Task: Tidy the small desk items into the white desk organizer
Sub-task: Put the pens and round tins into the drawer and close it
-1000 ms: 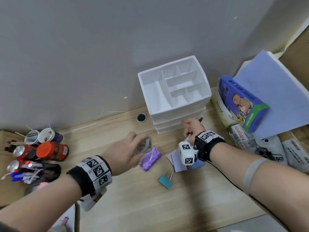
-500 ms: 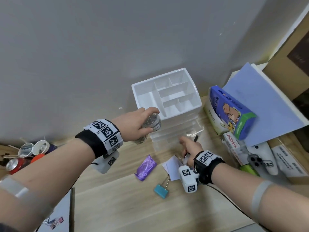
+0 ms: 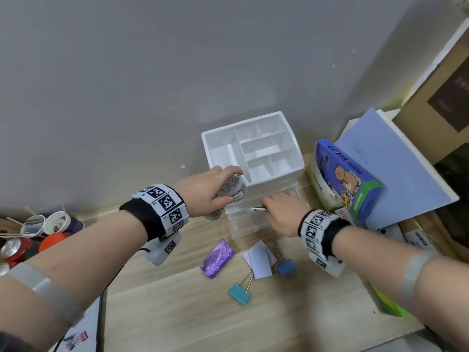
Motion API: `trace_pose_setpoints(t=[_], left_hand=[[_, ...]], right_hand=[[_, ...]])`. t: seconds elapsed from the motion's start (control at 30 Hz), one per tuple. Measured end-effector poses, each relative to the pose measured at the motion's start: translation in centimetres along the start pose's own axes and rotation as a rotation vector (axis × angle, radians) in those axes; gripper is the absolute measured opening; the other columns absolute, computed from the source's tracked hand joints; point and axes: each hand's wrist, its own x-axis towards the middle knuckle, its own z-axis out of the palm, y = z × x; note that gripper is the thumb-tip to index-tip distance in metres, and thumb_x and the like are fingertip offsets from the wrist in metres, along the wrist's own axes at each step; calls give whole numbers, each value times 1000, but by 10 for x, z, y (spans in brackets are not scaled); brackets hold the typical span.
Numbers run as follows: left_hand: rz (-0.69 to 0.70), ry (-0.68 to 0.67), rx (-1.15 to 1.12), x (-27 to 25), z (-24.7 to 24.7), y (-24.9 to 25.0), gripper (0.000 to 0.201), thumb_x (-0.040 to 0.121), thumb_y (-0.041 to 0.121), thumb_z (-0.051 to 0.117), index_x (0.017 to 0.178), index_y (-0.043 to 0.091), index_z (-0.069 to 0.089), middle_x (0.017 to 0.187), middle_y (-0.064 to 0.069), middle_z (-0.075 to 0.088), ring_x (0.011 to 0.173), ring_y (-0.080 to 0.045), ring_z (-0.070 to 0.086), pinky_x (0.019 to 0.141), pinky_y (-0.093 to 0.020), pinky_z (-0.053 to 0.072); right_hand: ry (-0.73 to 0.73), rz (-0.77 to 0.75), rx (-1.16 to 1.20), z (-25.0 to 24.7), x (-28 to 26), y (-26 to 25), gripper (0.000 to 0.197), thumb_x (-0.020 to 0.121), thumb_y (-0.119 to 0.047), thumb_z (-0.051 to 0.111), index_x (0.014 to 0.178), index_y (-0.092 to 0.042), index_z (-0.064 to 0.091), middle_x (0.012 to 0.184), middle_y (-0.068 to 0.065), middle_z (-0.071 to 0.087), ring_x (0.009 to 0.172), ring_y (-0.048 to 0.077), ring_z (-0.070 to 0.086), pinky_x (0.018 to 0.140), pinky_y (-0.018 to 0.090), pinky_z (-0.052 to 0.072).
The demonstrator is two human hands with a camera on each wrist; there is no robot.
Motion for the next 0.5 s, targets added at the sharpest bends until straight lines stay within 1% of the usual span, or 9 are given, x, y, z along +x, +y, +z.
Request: trace_pose_setpoints(t=[0.07, 0.13, 0.2, 0.27, 0.33, 0.43, 0.47, 0.5], left_hand=[[1, -1, 5, 0, 0, 1, 57, 95, 40, 54, 140, 40, 20, 127, -5, 50, 98, -28, 62, 88, -45, 51], [3, -5, 11, 0, 1, 1, 57, 95, 40, 54, 141, 40, 20, 126, -4, 50, 98, -28, 62, 88, -45, 51], [4, -8, 7, 1, 4, 0, 56, 94, 41, 54, 140, 41, 20, 124, -4, 51, 98, -28, 62, 88, -46, 51], [5, -2, -12, 2, 7, -1, 56, 93, 42, 53, 139, 41, 21, 123, -4, 51, 99, -29, 62, 88, -47, 51], [10, 11, -26, 2, 9, -1, 57, 90, 45, 51, 139, 42, 21, 123, -5, 51, 100, -30, 62, 89, -49, 51], [15, 8, -36, 3, 8, -1, 59, 89, 46, 50, 140, 41, 22, 124, -5, 51, 102, -31, 61, 90, -49, 50], [15, 10, -35, 3, 7, -1, 58, 89, 46, 51, 140, 41, 22, 124, -5, 51, 103, -31, 61, 90, -48, 50], [14, 13, -32, 4, 6, -1, 58, 91, 44, 52, 140, 40, 22, 124, -5, 51, 103, -31, 61, 90, -48, 50]], right_hand=[[-68, -19, -82, 8, 20, -4, 25, 86, -20, 50, 111, -17, 56, 112, 6, 64, 107, 29, 58, 92, 43, 39], [-134, -19, -82, 19, 33, -9, 30, 85, -16, 52, 115, -18, 57, 117, 7, 63, 114, 30, 56, 96, 45, 38], [-196, 2, -36, 30, 42, -11, 32, 86, -16, 50, 117, -19, 58, 119, 7, 63, 116, 30, 56, 101, 48, 38], [-210, 31, 41, 38, 47, -10, 33, 86, -17, 47, 116, -21, 61, 117, 8, 65, 114, 32, 58, 103, 51, 40], [-166, 45, 110, 45, 48, -7, 31, 88, -22, 45, 113, -20, 63, 116, 9, 66, 112, 33, 60, 103, 50, 40], [-76, 23, 176, 46, 40, -2, 36, 90, -31, 46, 117, -17, 65, 117, 7, 65, 111, 30, 59, 108, 48, 33], [-10, 0, 197, 44, 35, -1, 38, 89, -31, 47, 118, -15, 65, 117, 6, 65, 111, 29, 59, 108, 47, 34], [86, -29, 222, 43, 27, -1, 39, 87, -30, 47, 117, -14, 66, 114, 6, 66, 109, 27, 58, 105, 45, 38]])
